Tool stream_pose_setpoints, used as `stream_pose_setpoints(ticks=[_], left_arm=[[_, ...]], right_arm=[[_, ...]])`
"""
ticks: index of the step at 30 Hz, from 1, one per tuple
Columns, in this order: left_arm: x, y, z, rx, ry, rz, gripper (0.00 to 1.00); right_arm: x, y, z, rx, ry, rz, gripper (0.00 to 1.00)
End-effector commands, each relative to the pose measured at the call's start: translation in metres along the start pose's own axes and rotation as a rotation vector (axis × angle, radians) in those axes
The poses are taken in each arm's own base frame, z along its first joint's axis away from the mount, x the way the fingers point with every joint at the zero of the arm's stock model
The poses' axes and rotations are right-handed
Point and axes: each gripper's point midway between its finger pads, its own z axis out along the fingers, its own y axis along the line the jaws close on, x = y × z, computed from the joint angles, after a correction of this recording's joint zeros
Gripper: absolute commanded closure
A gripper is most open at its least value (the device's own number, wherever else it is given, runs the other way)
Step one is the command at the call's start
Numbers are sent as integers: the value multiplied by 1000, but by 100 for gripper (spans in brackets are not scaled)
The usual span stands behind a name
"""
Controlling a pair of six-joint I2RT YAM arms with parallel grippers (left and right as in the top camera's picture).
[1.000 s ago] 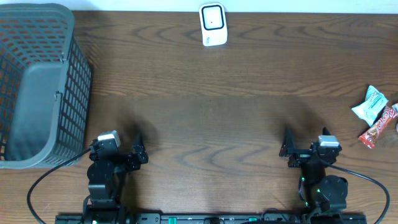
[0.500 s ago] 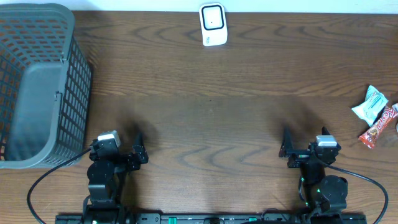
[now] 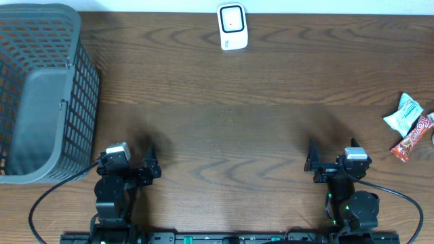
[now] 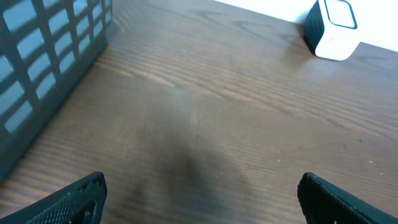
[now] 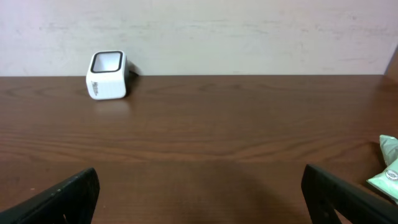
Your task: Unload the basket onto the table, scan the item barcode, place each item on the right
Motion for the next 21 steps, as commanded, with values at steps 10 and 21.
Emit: stream_pose_setpoints(ticks=[10,21], left_arm=[[-27,0,-12,6,-174,31,2],[-34,-5,-6,31,-255,77,2]], right_arm=[[3,3,1,-16,2,-19,1],[3,3,1,-16,2,-19,1]])
